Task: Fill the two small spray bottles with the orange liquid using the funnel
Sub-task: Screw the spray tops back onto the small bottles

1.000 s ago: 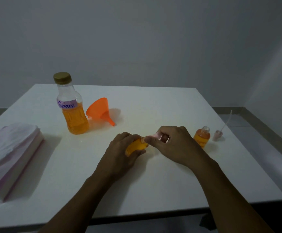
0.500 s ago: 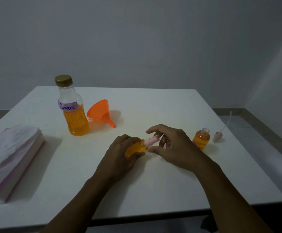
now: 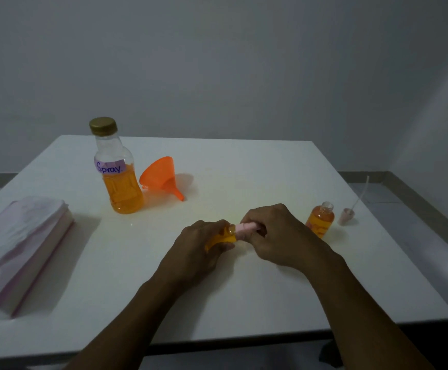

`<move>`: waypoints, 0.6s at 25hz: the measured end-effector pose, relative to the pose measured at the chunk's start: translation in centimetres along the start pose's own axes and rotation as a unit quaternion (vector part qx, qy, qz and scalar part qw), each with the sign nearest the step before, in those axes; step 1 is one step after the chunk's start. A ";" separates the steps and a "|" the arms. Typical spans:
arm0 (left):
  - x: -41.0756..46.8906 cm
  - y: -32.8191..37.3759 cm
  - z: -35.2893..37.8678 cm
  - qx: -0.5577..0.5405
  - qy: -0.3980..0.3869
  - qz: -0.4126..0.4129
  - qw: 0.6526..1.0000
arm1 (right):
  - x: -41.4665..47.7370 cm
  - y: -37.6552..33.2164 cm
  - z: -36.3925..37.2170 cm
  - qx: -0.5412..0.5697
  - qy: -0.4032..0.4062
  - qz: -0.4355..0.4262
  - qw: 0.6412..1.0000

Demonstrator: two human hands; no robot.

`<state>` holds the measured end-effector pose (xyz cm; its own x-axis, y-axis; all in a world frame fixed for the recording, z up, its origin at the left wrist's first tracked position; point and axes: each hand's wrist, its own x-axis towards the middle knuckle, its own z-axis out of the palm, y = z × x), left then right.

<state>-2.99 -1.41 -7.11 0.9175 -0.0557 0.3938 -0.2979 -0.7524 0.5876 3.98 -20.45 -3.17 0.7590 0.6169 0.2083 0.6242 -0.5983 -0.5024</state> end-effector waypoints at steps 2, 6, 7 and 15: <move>-0.2 -0.3 -0.2 0.010 0.001 0.009 1.000 | 0.1 -0.3 0.8 -0.011 -0.017 0.018 1.000; -0.7 -0.1 0.0 0.084 0.028 0.053 0.995 | 0.1 -0.9 1.5 0.017 -0.007 0.067 0.998; -0.8 0.0 0.1 0.097 0.043 0.054 0.993 | 0.0 -1.1 1.4 0.027 0.002 0.073 0.997; -0.9 0.1 -1.4 -0.092 0.139 -0.134 0.977 | -1.1 -1.7 0.1 0.238 0.064 0.123 0.961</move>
<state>-4.21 -0.48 -6.43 0.8694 0.3273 0.3701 -0.1223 -0.5833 0.8030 2.06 -20.11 -2.62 0.9088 0.3996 0.1202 0.2901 -0.3979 -0.8704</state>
